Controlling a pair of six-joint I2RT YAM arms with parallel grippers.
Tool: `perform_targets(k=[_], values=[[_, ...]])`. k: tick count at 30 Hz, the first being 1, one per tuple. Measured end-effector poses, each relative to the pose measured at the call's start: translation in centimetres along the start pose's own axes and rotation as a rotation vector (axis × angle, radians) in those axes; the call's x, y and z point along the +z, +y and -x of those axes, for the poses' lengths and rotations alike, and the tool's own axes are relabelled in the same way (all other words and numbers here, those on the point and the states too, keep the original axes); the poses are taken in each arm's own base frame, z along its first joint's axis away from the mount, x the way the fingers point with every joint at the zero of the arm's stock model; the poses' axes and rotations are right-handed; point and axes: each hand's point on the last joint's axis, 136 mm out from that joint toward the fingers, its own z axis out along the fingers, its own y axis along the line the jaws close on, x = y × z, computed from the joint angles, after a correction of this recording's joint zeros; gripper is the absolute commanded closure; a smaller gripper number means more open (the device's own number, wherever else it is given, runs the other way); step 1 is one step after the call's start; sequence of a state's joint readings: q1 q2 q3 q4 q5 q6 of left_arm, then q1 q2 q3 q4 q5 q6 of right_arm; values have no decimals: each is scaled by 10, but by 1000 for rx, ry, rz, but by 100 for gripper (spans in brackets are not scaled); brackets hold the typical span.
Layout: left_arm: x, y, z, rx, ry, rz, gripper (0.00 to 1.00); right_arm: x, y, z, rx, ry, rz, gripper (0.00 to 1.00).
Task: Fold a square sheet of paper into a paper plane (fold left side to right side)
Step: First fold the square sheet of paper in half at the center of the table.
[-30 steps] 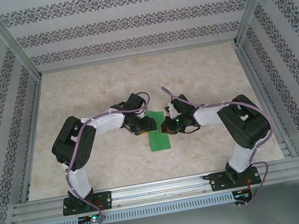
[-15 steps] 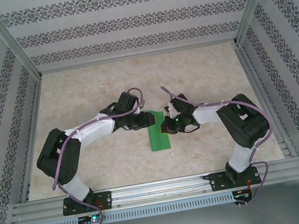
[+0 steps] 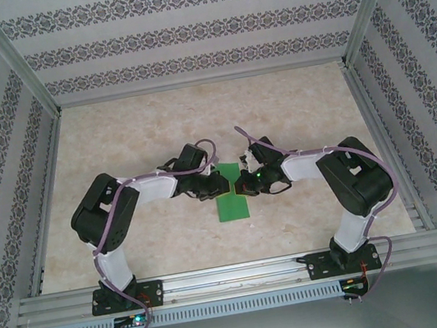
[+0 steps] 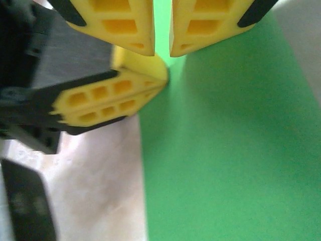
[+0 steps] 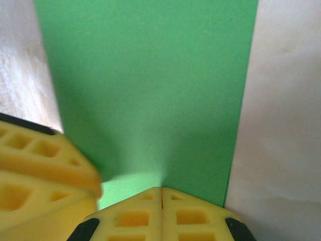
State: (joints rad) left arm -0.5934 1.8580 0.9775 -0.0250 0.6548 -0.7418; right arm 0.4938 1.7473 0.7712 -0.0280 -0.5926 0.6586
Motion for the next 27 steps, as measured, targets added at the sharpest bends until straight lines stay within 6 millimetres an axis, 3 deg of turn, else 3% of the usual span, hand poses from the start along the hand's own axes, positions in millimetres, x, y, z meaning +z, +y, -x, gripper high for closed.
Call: perform_targets(k=[17, 27], values=[[-1, 21, -1, -23, -14, -33, 86, 0, 0, 2, -29, 3, -15, 100], [-25, 45, -3, -65, -60, -13, 90, 1, 0, 3, -34, 0, -13, 100]])
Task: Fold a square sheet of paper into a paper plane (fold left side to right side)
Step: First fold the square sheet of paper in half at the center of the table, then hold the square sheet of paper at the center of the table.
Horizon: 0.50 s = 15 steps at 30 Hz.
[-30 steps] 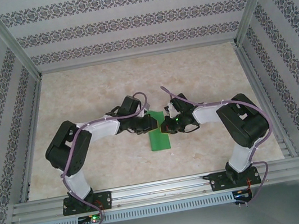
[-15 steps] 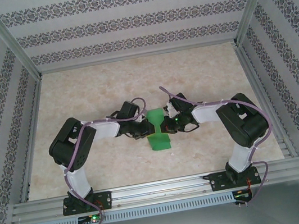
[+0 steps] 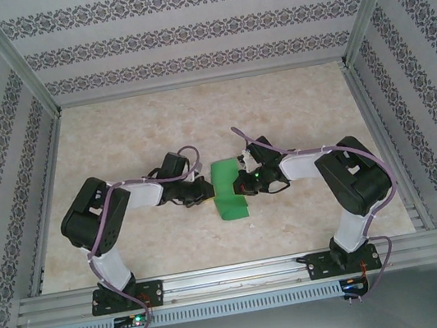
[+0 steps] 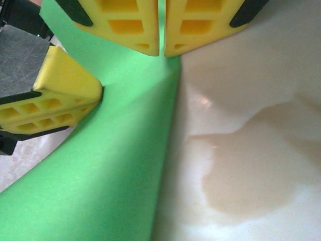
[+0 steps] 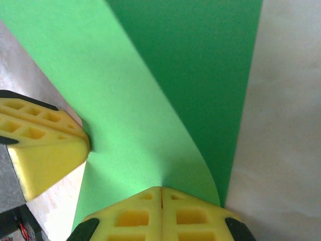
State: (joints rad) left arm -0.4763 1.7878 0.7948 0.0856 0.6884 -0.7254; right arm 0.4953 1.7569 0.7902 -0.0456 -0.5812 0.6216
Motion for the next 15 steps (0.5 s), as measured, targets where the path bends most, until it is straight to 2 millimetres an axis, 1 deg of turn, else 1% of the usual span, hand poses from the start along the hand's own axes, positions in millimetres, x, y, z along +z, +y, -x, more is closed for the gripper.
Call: perform_targets(k=[2, 4, 8, 11, 15], values=[[-5, 3, -1, -3, -9, 17, 91, 0, 0, 0, 0, 0, 0, 100], [-11, 1, -1, 2, -18, 21, 92, 0, 0, 0, 0, 0, 1, 100], [-21, -15, 2, 37, -43, -6, 92, 0, 0, 0, -1, -1, 1, 100], [-21, -29, 3, 68, -45, -25, 93, 0, 0, 0, -1, -1, 1, 100], [-13, -47, 1, 107, -27, -48, 93, 0, 0, 0, 0, -1, 1, 100]])
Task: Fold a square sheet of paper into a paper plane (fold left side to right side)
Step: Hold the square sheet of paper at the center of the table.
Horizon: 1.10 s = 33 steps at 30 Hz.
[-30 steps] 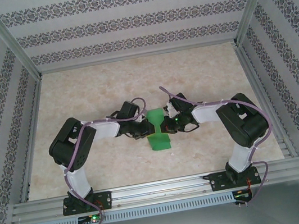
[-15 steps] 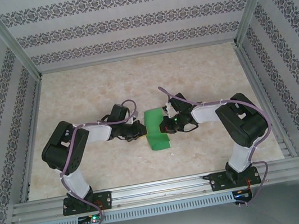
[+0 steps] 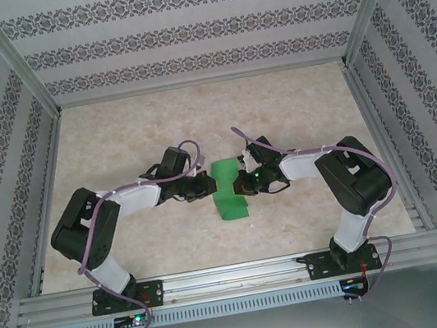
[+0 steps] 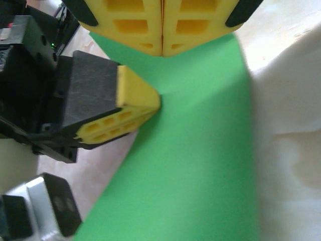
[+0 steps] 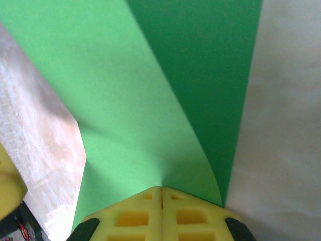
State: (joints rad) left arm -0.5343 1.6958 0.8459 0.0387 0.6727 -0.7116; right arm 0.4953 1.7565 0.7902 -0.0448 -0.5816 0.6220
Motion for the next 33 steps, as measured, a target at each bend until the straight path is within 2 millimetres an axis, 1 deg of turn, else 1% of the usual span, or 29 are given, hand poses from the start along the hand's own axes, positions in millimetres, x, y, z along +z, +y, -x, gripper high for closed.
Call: perform_targets(k=[2, 4, 7, 11, 20, 28, 31, 33], values=[[8, -4, 0, 10, 16, -6, 93, 0, 0, 0, -1, 0, 0, 100], [17, -4, -1, 10, 34, -1, 93, 0, 0, 0, 0, 0, 0, 100], [29, 4, -6, 0, 63, 15, 93, 0, 0, 0, -1, 0, 0, 100], [36, 16, -11, -20, 83, 41, 93, 0, 0, 0, -1, 0, 0, 100], [38, 22, -11, -26, 77, 67, 93, 0, 1, 0, -2, -1, 3, 100], [40, 22, -12, -23, 78, 70, 93, -2, 3, 0, -5, -2, 9, 100], [40, 22, -12, -22, 77, 70, 93, -5, 4, 0, -1, -6, 3, 100], [40, 22, -12, -22, 77, 70, 93, -9, 8, 2, -6, -19, 8, 100]])
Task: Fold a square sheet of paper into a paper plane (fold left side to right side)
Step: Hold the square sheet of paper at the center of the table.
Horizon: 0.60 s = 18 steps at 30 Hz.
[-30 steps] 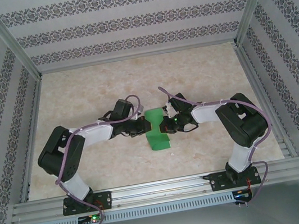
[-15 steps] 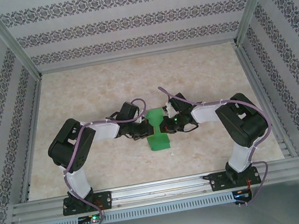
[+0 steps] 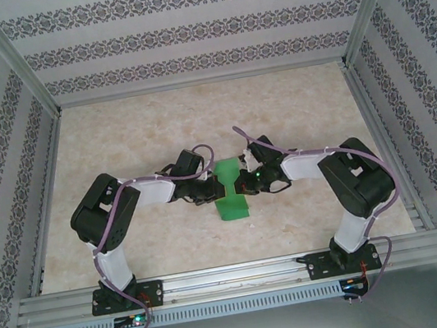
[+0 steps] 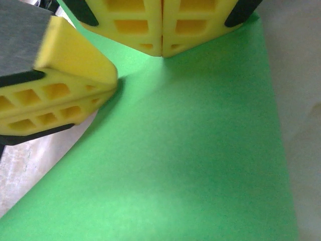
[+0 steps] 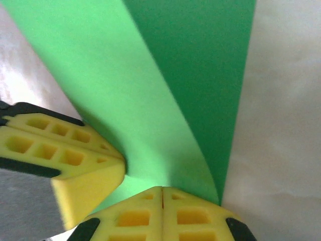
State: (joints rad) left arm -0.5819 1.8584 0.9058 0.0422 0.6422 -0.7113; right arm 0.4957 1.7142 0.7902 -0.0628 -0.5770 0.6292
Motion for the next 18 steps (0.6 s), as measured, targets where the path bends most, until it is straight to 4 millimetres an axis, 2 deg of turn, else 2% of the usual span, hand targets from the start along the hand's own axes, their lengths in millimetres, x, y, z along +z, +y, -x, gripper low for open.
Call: perform_targets(k=[6, 10, 18], values=[[0, 0, 0, 0, 0, 0, 93, -4, 18, 9, -29, -34, 35, 100], [0, 0, 0, -1, 1, 1, 93, 2, 29, 17, -47, -43, 54, 100], [0, 1, 0, -1, 1, 1, 93, 16, 26, 25, -26, -34, 41, 100]])
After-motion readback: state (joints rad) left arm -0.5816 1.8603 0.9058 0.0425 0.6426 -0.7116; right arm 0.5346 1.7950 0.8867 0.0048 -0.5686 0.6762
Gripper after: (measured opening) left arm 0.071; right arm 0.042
